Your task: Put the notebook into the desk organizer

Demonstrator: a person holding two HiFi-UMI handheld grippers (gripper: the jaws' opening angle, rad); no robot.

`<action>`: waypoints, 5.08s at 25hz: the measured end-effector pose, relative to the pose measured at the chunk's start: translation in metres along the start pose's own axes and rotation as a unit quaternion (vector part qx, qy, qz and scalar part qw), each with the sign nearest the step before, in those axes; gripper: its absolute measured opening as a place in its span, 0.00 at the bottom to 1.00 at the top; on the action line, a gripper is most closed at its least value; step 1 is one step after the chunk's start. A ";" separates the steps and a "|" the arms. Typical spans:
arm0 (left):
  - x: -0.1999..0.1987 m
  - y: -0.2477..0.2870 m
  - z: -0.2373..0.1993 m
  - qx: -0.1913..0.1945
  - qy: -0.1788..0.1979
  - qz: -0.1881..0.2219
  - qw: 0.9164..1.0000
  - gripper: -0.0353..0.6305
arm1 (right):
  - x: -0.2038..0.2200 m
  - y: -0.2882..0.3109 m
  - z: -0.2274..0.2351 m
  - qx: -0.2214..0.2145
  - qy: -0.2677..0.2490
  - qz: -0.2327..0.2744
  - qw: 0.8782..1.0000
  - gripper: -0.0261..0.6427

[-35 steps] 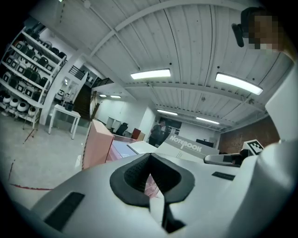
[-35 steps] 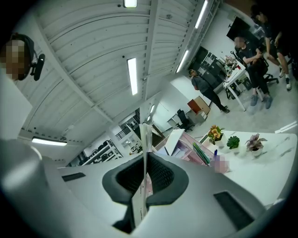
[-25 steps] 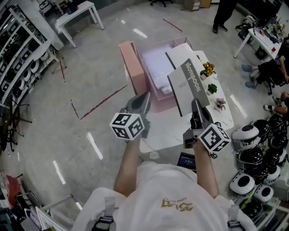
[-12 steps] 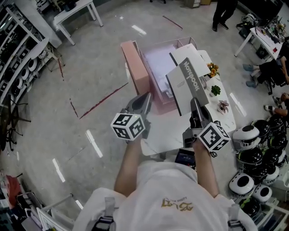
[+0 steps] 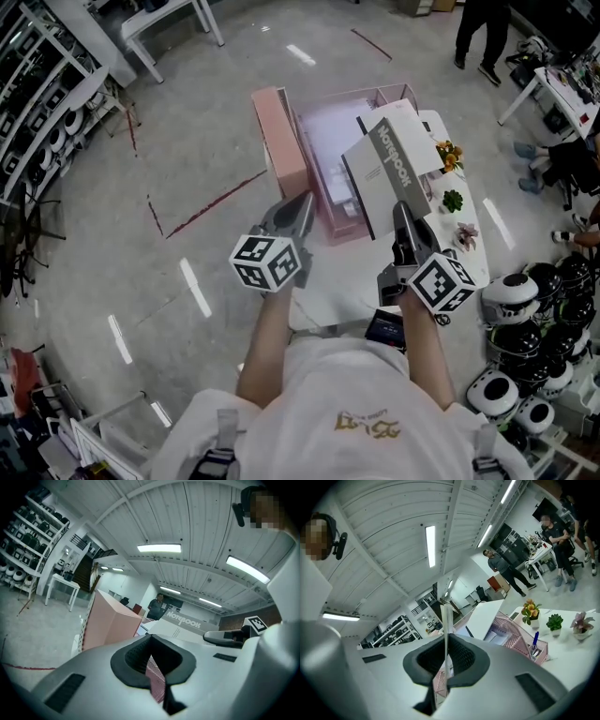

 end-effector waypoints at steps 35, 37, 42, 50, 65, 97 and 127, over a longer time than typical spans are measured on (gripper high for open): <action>0.016 0.022 -0.008 -0.027 0.006 -0.017 0.999 0.08 | 0.025 0.071 0.029 0.012 -0.055 -0.046 0.997 0.07; 0.016 0.022 -0.008 -0.028 0.007 -0.018 0.999 0.08 | 0.026 0.074 0.030 0.016 -0.067 -0.048 0.996 0.07; 0.014 0.018 -0.009 -0.032 0.010 -0.016 0.999 0.08 | 0.027 0.076 0.028 0.026 -0.096 -0.060 0.993 0.10; 0.014 0.019 -0.005 -0.028 0.011 -0.015 0.999 0.08 | 0.027 0.080 0.025 0.037 -0.208 -0.087 0.974 0.16; 0.012 0.019 -0.003 -0.026 0.025 -0.016 0.999 0.08 | 0.025 0.083 0.024 0.034 -0.331 -0.108 0.937 0.24; 0.007 0.013 -0.003 -0.019 0.032 -0.017 0.999 0.08 | 0.021 0.080 0.019 0.063 -0.433 -0.106 0.893 0.58; 0.026 -0.050 0.050 0.028 0.020 -0.007 0.999 0.08 | 0.041 -0.048 -0.022 -0.060 -0.109 -0.067 0.990 0.06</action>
Point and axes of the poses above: the fingertips, and each gripper's own axes: y forward along the fingers, z to its right, x out of its underside, the point moved 5 cm from there along -y, backward along the fingers, and after that the axes turned 10 degrees about z, right-handed, at the moved point
